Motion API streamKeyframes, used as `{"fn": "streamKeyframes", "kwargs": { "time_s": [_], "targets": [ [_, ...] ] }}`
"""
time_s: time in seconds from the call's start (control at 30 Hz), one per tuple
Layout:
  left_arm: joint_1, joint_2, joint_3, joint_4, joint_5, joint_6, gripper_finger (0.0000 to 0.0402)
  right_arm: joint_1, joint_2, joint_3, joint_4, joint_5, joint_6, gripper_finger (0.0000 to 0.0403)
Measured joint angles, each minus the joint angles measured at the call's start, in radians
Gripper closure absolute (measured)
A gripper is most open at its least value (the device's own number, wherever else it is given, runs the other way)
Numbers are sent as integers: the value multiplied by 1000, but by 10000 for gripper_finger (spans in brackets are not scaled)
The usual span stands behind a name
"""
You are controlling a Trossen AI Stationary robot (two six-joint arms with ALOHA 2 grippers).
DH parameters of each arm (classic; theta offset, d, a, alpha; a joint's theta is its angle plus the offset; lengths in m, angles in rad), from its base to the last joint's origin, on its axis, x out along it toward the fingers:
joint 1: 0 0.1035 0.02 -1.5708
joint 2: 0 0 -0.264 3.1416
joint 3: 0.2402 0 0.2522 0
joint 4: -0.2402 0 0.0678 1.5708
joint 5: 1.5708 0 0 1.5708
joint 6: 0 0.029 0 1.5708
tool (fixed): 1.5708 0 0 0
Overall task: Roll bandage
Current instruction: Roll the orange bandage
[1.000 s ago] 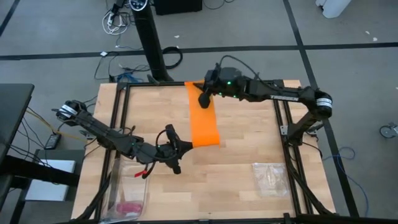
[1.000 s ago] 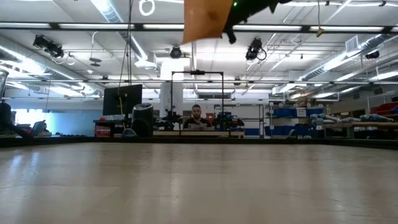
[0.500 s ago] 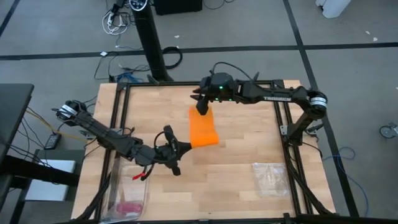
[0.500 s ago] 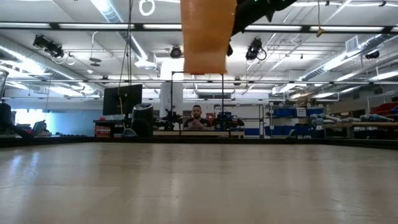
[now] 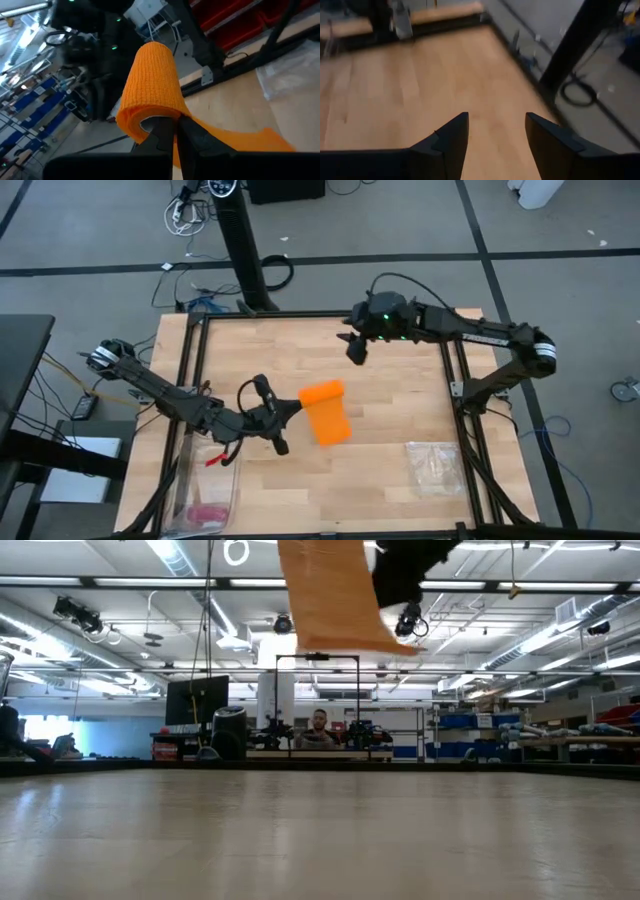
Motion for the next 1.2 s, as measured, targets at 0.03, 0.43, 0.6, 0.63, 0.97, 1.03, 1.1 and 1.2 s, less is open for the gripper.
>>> {"fn": "streamKeyframes", "kwargs": {
  "time_s": [0.03, 0.43, 0.6, 0.63, 0.97, 1.03, 1.1, 1.2],
  "targets": [
    [-1, -16, -1, -23, -1, -5, 391, 5, -21, -41, -6, -13, 10, 209],
    [7, -171, 0, -162, 95, -51, 391, 197, -162, -781, 956, -155, 169, 212],
    [29, -195, 3, -168, 141, -46, 391, 270, -53, -859, 1305, -148, 208, 228],
    [32, -195, 8, -175, 143, -37, 391, 280, -29, -853, 1338, -148, 210, 230],
    [36, -195, 37, -171, 143, 5, 391, 319, 181, -702, 1442, -107, 152, 165],
    [36, -195, 37, -171, 142, 6, 391, 317, 206, -680, 1443, -110, 145, 149],
    [36, -195, 37, -172, 142, 8, 391, 316, 229, -659, 1441, -112, 140, 137],
    [39, -195, 37, -172, 141, 8, 391, 316, 241, -649, 1434, -117, 131, 124]
  ]
}}
